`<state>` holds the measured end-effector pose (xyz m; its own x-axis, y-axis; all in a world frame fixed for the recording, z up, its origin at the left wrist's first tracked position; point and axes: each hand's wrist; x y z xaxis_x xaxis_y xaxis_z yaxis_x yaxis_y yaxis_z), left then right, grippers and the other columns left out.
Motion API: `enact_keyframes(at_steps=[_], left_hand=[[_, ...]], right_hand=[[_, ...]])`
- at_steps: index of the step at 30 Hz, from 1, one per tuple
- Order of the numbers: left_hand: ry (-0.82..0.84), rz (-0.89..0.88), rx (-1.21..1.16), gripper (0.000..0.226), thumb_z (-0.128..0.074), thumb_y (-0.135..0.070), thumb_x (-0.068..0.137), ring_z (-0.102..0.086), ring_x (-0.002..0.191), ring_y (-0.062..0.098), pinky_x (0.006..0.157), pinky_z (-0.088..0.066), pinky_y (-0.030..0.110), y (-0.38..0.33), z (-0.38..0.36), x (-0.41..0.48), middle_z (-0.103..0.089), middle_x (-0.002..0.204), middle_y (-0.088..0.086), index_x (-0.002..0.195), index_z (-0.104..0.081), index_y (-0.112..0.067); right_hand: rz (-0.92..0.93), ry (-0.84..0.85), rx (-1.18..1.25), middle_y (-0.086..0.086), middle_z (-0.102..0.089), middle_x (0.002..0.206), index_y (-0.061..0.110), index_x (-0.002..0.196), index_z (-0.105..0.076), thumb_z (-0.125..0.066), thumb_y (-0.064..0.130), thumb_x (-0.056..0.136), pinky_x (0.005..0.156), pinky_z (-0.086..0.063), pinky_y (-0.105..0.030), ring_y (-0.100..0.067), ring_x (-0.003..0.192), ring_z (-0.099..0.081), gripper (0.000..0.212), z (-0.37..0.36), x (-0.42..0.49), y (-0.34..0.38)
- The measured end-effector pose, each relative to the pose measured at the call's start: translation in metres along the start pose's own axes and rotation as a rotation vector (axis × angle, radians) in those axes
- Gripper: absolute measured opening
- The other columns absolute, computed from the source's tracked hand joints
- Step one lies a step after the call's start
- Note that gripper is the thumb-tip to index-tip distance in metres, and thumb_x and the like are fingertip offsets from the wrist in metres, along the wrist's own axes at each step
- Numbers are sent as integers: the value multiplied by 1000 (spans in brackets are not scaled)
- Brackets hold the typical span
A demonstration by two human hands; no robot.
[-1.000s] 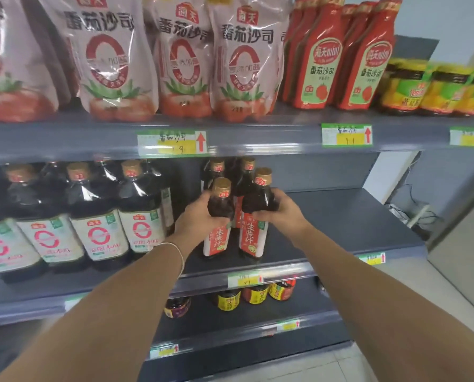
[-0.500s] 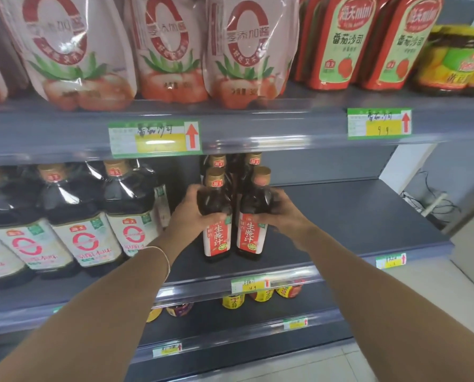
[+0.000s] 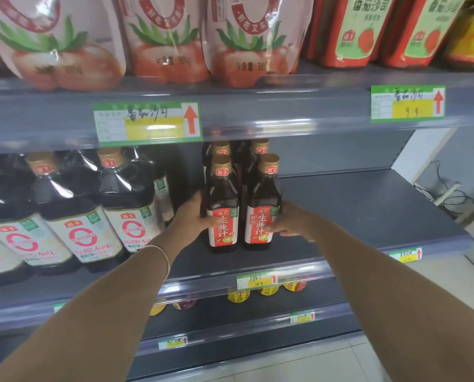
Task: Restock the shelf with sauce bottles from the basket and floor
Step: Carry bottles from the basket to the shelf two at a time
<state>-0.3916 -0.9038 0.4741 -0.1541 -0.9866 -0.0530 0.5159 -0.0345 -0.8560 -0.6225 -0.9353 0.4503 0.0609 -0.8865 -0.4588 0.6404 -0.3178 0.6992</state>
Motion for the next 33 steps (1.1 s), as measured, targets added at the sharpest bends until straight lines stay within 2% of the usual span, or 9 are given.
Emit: enact_keyframes(at_steps=[6, 8, 11, 13, 15, 19, 23, 27, 33], left_hand=[[-12, -5, 48, 62, -69, -14, 82, -53, 123, 28, 106, -40, 48, 2, -1, 1, -56, 133, 10, 135, -37, -11], [-52, 16, 56, 58, -69, -14, 82, -54, 122, 28, 105, -42, 48, 0, -4, -1, -57, 132, 10, 132, -39, -10], [-119, 76, 36, 50, -69, -14, 82, -57, 118, 30, 102, -44, 46, -6, -10, -9, -60, 127, 12, 124, -44, -7], [-135, 91, 51, 51, -67, -14, 84, -55, 121, 30, 102, -43, 41, -12, -14, -16, -58, 129, 12, 127, -42, -7], [-170, 89, 80, 60, -66, -13, 85, -49, 127, 30, 104, -38, 37, -20, -15, -25, -52, 136, 13, 135, -35, -6], [-230, 115, 178, 66, -65, -14, 86, -39, 134, 30, 108, -32, 35, -34, -17, -55, -43, 144, 16, 142, -30, -3], [-176, 184, 249, 61, -63, -17, 87, -42, 132, 28, 108, -33, 35, -33, -33, -100, -45, 142, 13, 139, -35, -5], [-181, 250, 224, 59, -63, -19, 87, -42, 132, 26, 108, -35, 32, -29, -50, -138, -44, 143, 11, 139, -37, -9], [-230, 240, 201, 55, -59, -17, 90, -45, 128, 28, 102, -36, 31, -42, -64, -139, -47, 139, 12, 139, -37, -8]], right_hand=[[37, 38, -55, 3, -63, 126, 22, 128, -52, -70, 10, 83, 85, -41, -24, -10, 104, -55, 51, -2, 9, -3], [38, 30, -58, 4, -62, 125, 25, 129, -50, -70, 11, 84, 82, -43, -23, -10, 102, -54, 52, -4, 11, -4], [30, -60, -37, 3, -62, 121, 27, 130, -46, -75, 15, 79, 88, -51, -33, -17, 105, -58, 59, -9, 5, -5], [29, -157, -124, -1, -63, 121, 28, 131, -43, -80, 27, 72, 90, -54, -40, -22, 104, -62, 70, -12, 0, -9], [51, -177, -305, -4, -60, 126, 25, 136, -38, -77, 37, 73, 91, -53, -40, -25, 107, -60, 74, -13, -11, -11], [103, -131, -510, -7, -51, 139, 16, 140, -40, -63, 32, 88, 99, -42, -33, -27, 124, -51, 59, -11, -50, -9], [201, -55, -476, -8, -48, 143, 14, 142, -40, -63, 30, 88, 99, -39, -26, -25, 127, -49, 60, -22, -87, -19], [251, 35, -489, -12, -40, 147, 13, 146, -31, -61, 29, 91, 103, -38, -30, -27, 130, -45, 65, -35, -120, -27], [294, -19, -424, -12, -44, 144, 14, 145, -32, -61, 29, 91, 101, -43, -35, -28, 125, -49, 64, -36, -127, -27]])
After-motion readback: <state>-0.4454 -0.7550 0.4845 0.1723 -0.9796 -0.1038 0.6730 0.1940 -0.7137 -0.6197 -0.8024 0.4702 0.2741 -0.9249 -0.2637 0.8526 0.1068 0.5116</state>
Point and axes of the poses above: each hand's wrist, its own x-axis towards the middle knuckle, its own z-axis out of the back of the hand, y = z × x
